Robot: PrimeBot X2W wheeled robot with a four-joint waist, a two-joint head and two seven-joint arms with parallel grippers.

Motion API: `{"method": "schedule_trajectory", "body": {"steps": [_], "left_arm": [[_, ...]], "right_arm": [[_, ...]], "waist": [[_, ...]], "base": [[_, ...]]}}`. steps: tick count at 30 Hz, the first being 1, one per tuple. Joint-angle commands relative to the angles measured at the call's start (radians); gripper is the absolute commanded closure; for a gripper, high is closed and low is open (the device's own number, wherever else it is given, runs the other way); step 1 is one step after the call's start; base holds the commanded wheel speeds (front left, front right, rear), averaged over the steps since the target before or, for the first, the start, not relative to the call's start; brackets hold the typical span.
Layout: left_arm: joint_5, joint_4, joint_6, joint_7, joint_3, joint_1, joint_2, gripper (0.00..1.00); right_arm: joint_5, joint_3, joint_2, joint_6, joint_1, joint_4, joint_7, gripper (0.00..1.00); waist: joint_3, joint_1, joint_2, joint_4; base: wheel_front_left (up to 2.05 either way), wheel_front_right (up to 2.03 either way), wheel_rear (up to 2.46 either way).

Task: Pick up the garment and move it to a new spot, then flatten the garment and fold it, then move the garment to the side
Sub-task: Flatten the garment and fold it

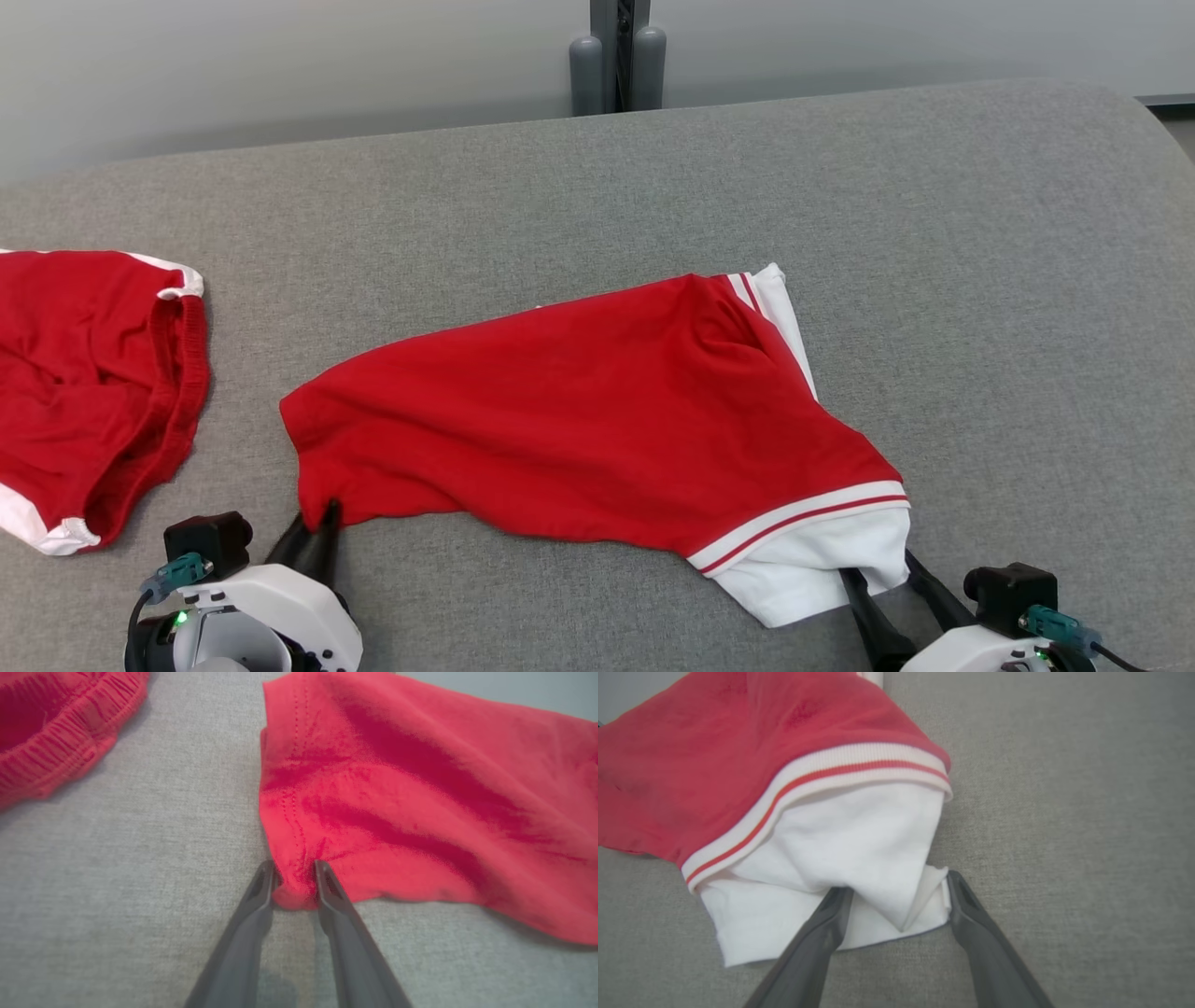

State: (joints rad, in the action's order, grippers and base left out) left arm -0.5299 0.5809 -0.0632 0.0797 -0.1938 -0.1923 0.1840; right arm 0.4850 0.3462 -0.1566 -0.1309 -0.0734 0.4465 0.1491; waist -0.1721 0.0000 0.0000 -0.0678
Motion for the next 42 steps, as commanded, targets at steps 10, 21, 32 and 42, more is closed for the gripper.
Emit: {"method": "schedule_trajectory", "body": {"steps": [10,21,32,42], "left_arm": [[-0.005,-0.011,0.001,0.011,-0.006,-0.002,0.018,1.00],[0.010,-0.194,0.031,-0.048,-0.009,0.055,0.078,1.00],[0.005,-0.551,0.090,-0.223,-0.019,0.106,0.141,1.00],[-0.026,-0.538,0.019,-0.398,-0.015,-0.153,0.235,1.00]], "right_arm": [[0.023,0.030,-0.022,0.000,-0.022,-0.005,0.035,1.00],[-0.029,-0.014,-0.086,0.000,0.007,-0.199,0.027,1.00],[-0.084,-0.140,-0.075,0.000,0.050,-0.555,-0.040,1.00],[-0.033,-0.084,-0.165,0.000,-0.232,-0.567,-0.086,1.00]], "waist": [[0.013,0.0000,0.0000,0.007],[0.064,0.0000,0.0000,0.018],[0.088,0.0000,0.0000,0.027],[0.010,0.0000,0.0000,0.004]], "base": [[0.00,0.00,0.00],[0.00,0.00,0.00],[0.00,0.00,0.00],[0.00,0.00,0.00]]}}
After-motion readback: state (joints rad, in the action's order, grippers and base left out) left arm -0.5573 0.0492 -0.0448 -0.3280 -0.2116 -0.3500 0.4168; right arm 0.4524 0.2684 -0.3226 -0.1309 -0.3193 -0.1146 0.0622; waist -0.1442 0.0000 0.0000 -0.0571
